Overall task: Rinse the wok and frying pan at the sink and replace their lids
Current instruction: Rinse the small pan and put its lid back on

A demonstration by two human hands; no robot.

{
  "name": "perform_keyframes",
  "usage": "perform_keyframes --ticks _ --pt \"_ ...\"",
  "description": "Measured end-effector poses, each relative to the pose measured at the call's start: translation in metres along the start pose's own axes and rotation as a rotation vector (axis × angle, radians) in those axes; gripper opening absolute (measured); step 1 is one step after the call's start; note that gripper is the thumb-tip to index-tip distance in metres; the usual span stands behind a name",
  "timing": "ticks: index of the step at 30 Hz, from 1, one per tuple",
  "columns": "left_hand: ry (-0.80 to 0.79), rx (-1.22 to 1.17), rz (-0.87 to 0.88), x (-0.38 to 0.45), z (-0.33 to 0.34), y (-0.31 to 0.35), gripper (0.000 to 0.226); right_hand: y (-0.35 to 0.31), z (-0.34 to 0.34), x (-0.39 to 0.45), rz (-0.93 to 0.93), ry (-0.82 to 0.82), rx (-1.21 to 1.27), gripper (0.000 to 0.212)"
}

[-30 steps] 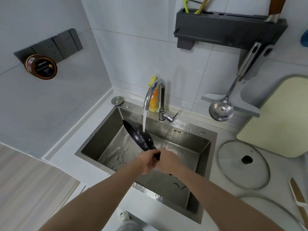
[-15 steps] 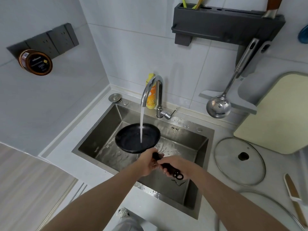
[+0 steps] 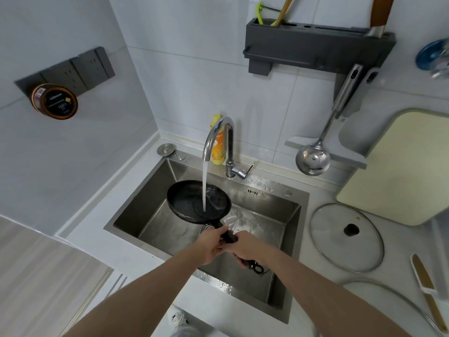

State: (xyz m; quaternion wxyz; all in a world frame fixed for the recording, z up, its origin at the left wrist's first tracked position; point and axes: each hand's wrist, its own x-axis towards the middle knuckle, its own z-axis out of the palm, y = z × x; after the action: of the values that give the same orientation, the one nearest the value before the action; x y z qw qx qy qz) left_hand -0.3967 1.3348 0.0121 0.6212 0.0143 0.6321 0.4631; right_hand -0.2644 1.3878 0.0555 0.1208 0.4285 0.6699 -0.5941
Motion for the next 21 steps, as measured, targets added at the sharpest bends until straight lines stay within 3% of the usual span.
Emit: perform_keyframes --ticks 4,8,10,11,14,21 --pt "-0.036 -0.029 -0.01 -0.002 0.001 0.007 0.011 0.005 0.013 0.006 -0.179 0.205 -0.277 0.011" --pt "-0.078 -0.059 -0.021 -0.005 0.001 0.015 0.016 0.01 0.013 0.009 -0.188 0.355 -0.422 0.033" --pt "-0.108 -0.072 -0.019 -0.005 0.0 0.018 0.019 0.007 0.009 0.007 -0.209 0.362 -0.432 0.023" --pt "-0.113 -0.071 -0.016 -0.005 0.0 0.018 0.02 0.005 0.006 0.006 -0.216 0.346 -0.416 0.008" --pt "-0.097 -0.045 -0.003 -0.007 0.0 0.018 0.018 -0.003 0.0 0.007 -0.18 0.247 -0.311 0.026" --pt "-0.143 -0.009 -0.022 -0.006 -0.011 0.006 0.019 -0.008 -0.009 -0.004 0.039 -0.048 0.095 0.029"
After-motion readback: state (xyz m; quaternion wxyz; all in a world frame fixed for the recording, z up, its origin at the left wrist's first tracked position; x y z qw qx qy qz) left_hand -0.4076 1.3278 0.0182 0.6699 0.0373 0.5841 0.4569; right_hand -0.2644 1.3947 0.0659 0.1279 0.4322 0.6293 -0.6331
